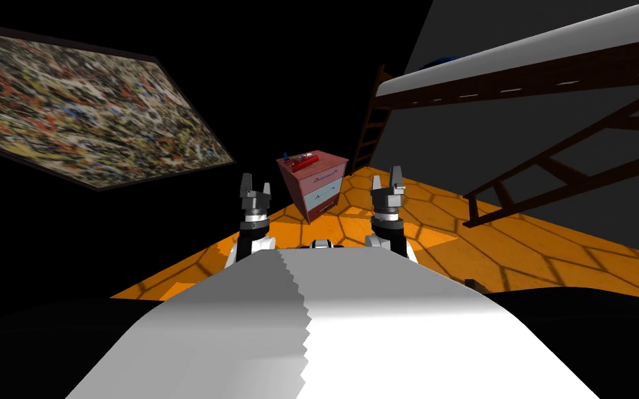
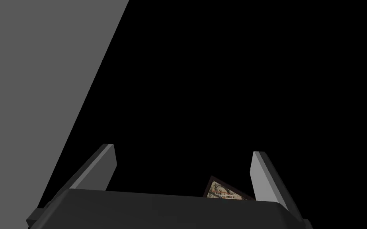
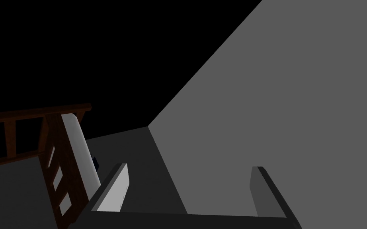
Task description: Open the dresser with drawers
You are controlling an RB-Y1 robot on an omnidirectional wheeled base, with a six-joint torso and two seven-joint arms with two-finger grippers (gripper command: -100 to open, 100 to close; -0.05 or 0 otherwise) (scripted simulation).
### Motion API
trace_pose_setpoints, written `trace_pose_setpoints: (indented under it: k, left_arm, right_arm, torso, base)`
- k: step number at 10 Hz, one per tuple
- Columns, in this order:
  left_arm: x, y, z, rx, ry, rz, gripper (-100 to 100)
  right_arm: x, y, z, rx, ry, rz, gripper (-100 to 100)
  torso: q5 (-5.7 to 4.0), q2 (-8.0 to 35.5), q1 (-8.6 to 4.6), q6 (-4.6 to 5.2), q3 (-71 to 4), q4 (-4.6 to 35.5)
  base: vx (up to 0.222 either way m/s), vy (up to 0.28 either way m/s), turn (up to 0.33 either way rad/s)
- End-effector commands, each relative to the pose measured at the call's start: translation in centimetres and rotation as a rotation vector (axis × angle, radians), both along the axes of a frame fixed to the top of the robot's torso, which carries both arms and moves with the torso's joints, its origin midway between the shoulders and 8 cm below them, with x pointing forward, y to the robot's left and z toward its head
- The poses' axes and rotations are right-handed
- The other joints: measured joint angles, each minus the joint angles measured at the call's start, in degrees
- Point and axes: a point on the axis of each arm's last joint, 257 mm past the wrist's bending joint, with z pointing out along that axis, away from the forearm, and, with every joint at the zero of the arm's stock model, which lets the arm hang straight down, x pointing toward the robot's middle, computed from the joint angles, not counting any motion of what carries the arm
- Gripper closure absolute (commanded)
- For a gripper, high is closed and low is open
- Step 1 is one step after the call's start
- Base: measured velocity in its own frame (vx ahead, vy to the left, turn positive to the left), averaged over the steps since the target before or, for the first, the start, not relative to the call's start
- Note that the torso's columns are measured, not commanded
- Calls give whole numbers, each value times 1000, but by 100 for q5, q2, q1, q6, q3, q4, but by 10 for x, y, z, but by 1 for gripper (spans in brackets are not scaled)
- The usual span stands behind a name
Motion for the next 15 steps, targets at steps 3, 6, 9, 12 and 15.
trace_pose_setpoints:
  k: [3,6,9,12,15]
  left_arm:
    - [13,13,-32,30,57,-1,-100]
    - [21,27,-57,25,97,15,-100]
    - [28,44,-81,11,135,36,-100]
    - [32,60,-103,-7,170,60,-100]
    - [35,75,-124,-25,202,82,-100]
  right_arm:
    - [0,0,0,0,0,0,0]
    - [0,0,0,0,0,0,0]
    - [0,0,0,0,0,0,0]
    - [0,0,0,0,0,0,0]
    - [0,0,0,0,0,0,0]
  torso:
    - [3,13,8,0,6,5]
    - [3,16,11,0,8,6]
    - [3,32,10,0,16,10]
    - [8,12,28,1,5,5]
    - [1,19,3,1,10,7]
  base:
    - [144,-117,63]
    - [168,-156,73]
    - [143,-174,72]
    - [151,-133,70]
    - [143,-156,63]
